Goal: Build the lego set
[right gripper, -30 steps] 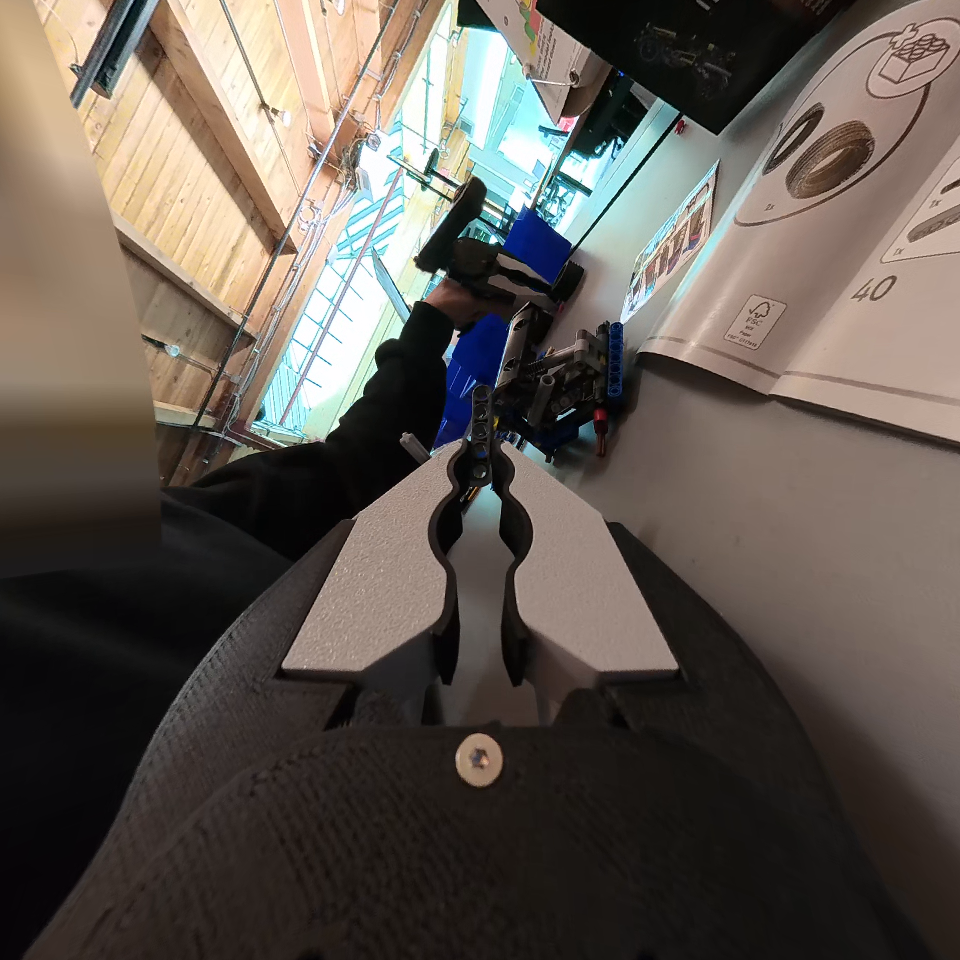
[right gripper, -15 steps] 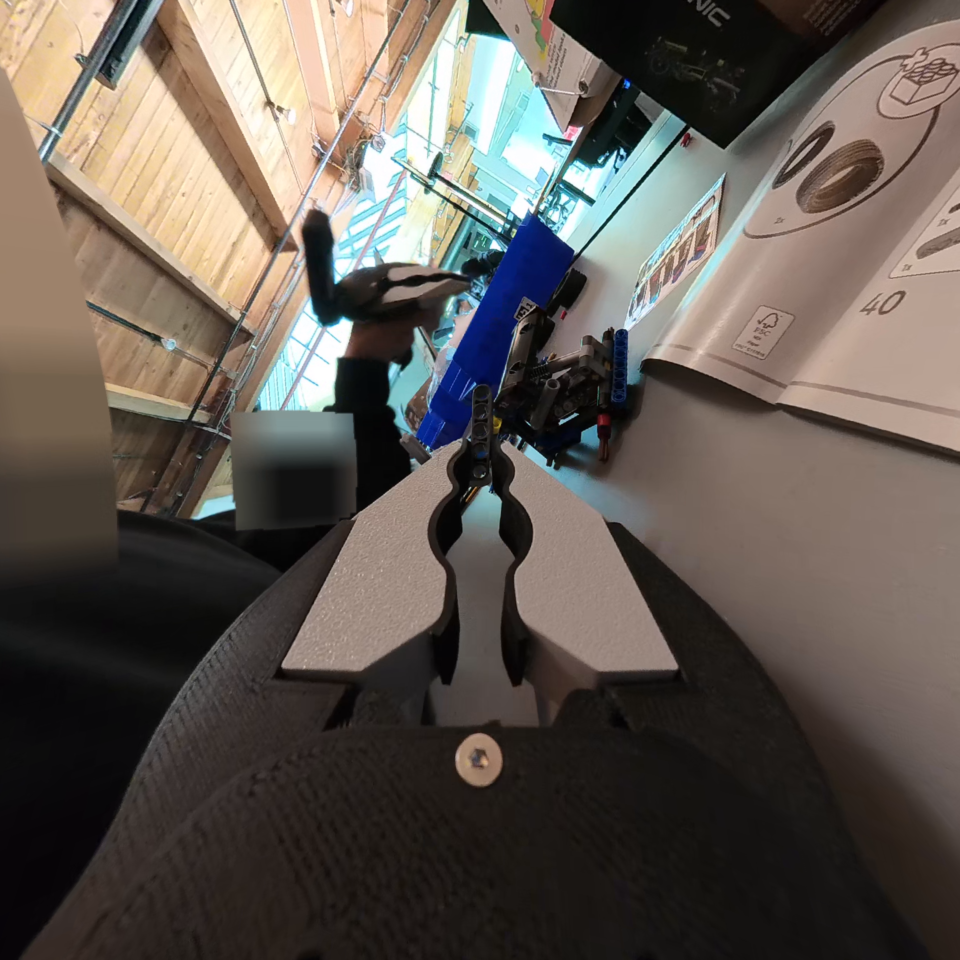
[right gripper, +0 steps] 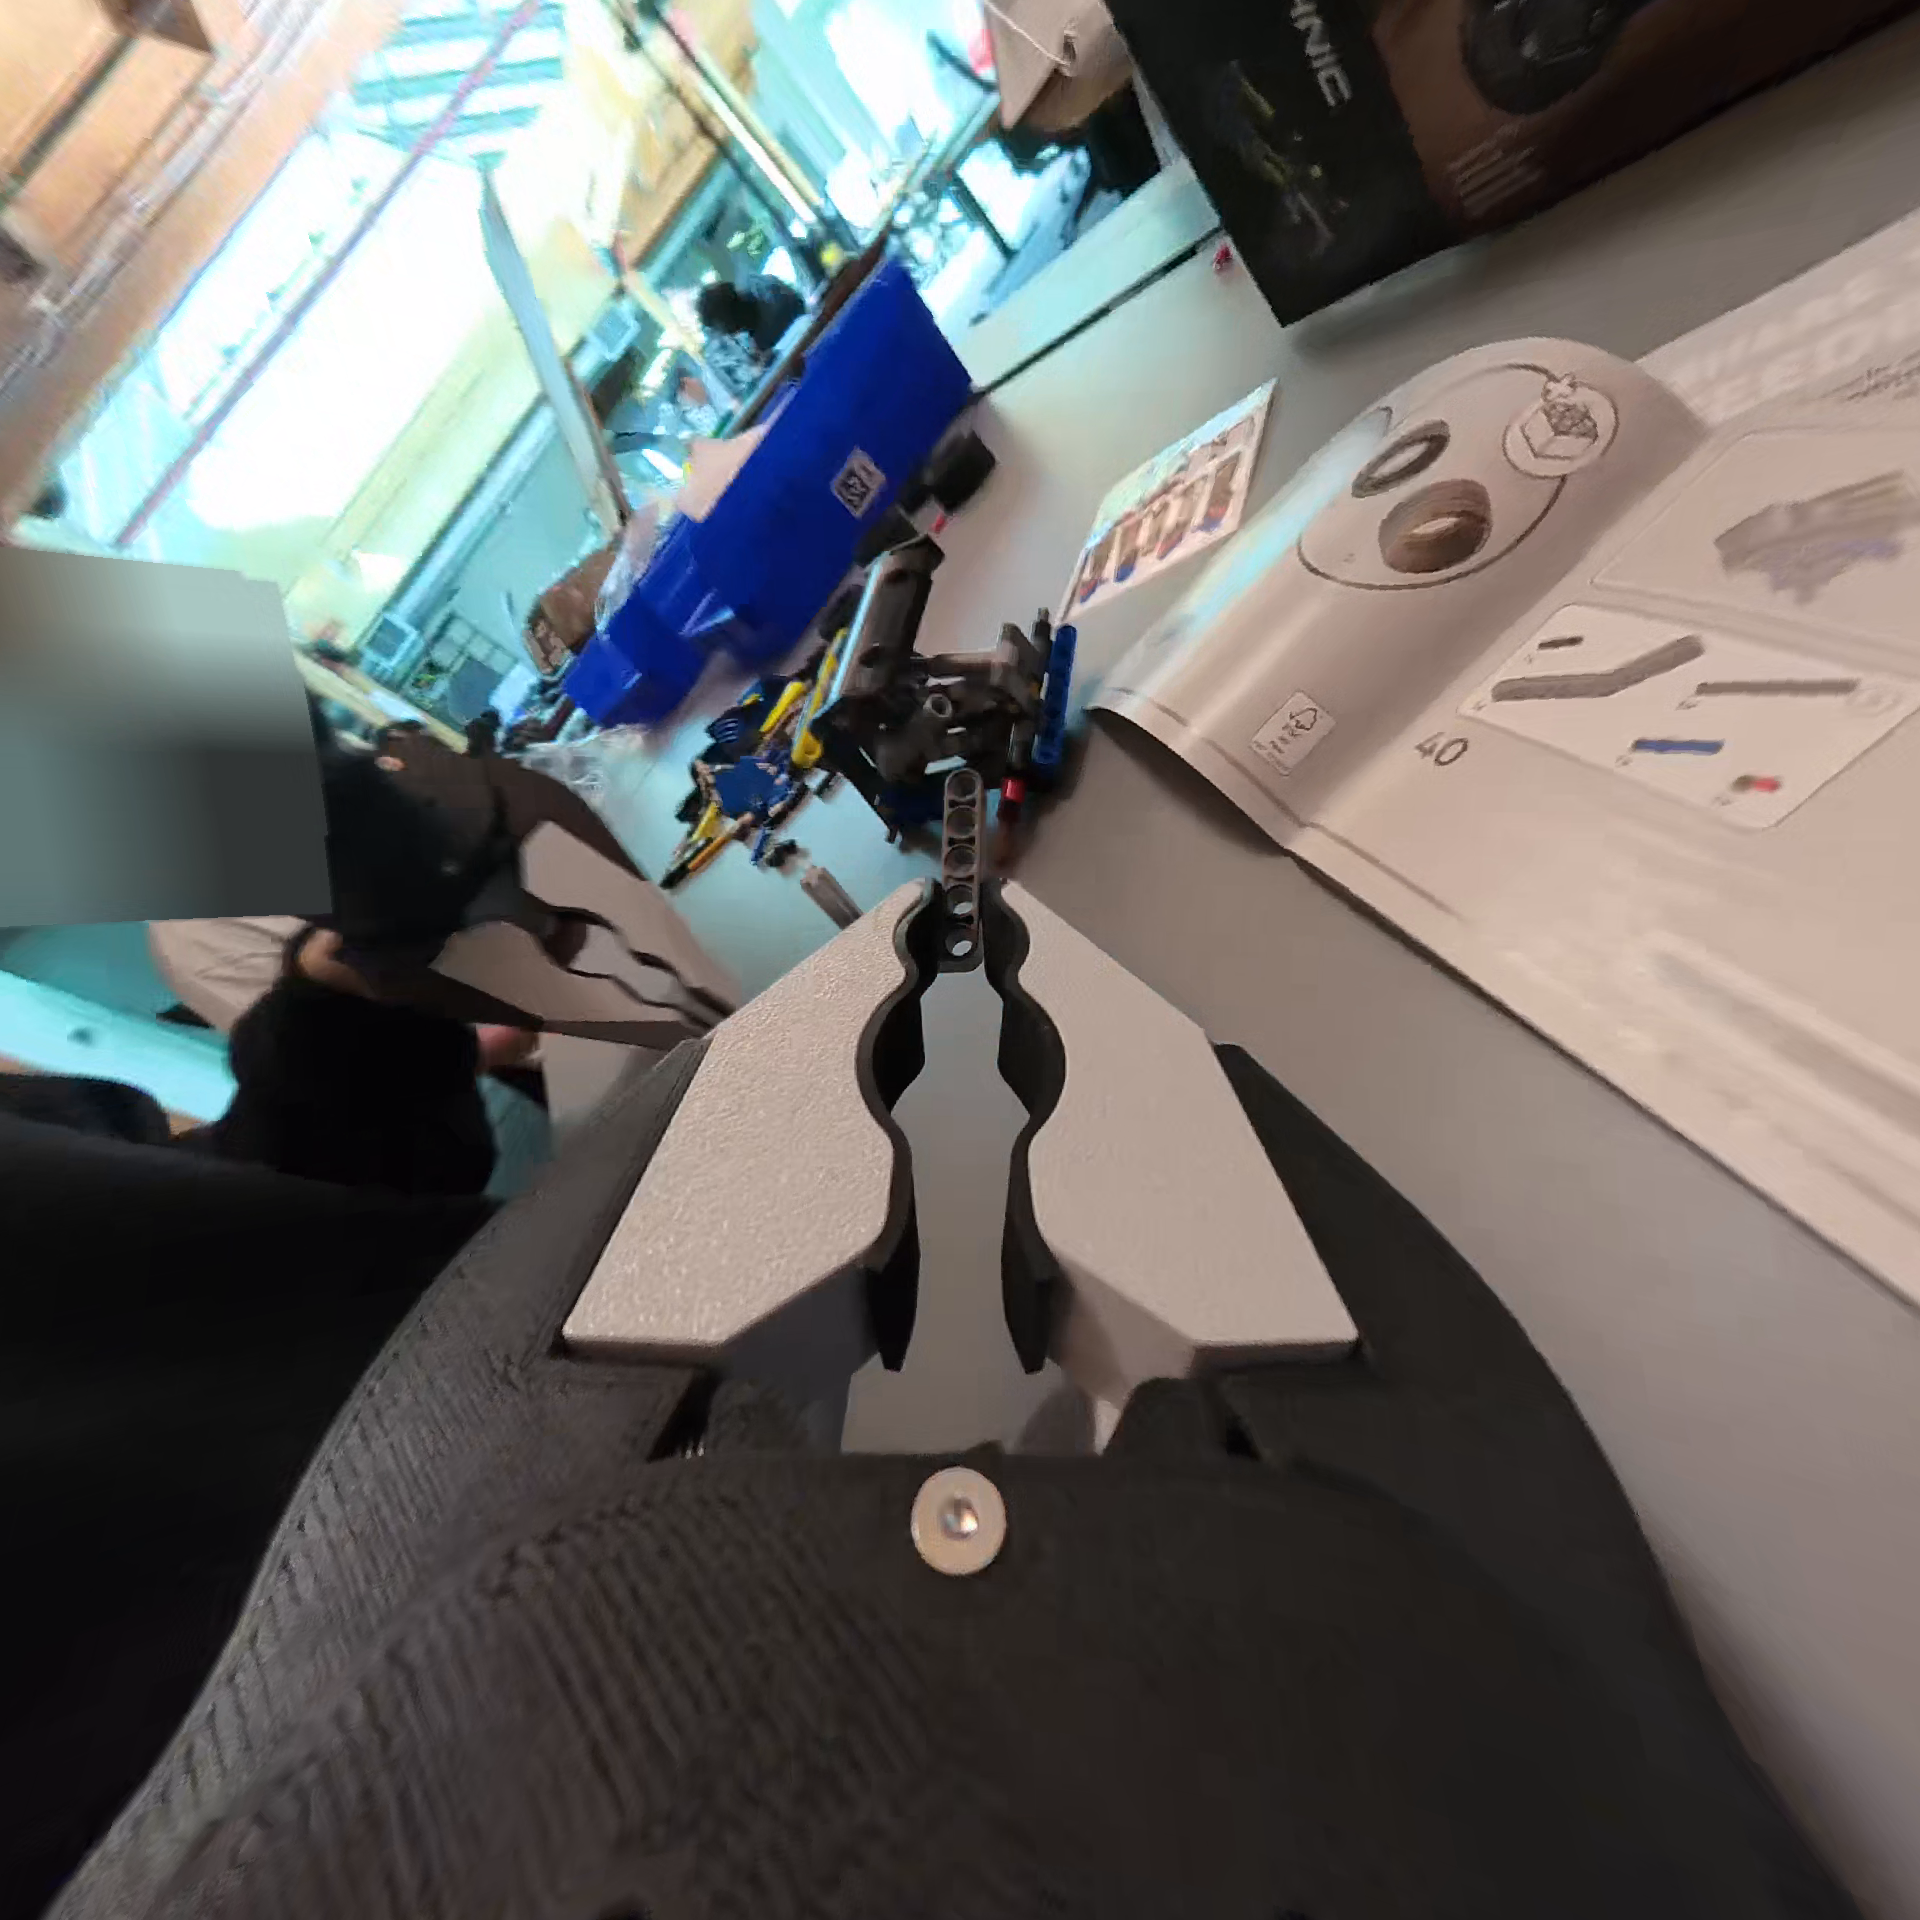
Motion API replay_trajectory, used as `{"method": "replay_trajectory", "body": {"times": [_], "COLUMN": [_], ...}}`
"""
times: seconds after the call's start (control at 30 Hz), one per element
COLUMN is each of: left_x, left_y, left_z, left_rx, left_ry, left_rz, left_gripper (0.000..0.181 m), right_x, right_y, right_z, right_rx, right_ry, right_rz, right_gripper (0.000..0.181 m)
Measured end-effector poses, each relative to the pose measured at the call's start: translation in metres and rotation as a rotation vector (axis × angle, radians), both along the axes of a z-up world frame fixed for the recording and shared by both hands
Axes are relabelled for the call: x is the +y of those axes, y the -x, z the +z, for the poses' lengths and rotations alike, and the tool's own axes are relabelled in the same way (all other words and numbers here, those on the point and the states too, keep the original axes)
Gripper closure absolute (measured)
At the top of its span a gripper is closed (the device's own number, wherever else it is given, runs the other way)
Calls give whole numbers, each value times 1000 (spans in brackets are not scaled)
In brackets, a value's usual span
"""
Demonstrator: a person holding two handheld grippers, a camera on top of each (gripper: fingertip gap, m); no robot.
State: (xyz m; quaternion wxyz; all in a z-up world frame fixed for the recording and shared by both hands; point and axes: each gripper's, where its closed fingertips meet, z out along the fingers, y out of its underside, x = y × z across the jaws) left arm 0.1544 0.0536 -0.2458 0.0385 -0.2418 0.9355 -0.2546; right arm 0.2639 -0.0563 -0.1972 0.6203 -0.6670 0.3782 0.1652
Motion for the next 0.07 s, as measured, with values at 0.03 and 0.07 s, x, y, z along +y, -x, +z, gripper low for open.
{"method": "replay_trajectory", "body": {"times": [0.03,0.07], "left_x": [-2,-4], "left_y": [-5,-9], "left_z": [-6,-10], "left_rx": [-27,-62], "left_ry": [-18,-34], "left_rz": [8,5], "left_gripper": [180,180], "right_x": [-2,-3], "right_y": [0,0], "right_z": [1,2], "right_rx": [5,21], "right_ry": [-15,-39], "right_rz": [6,12], "right_gripper": [175,175]}}
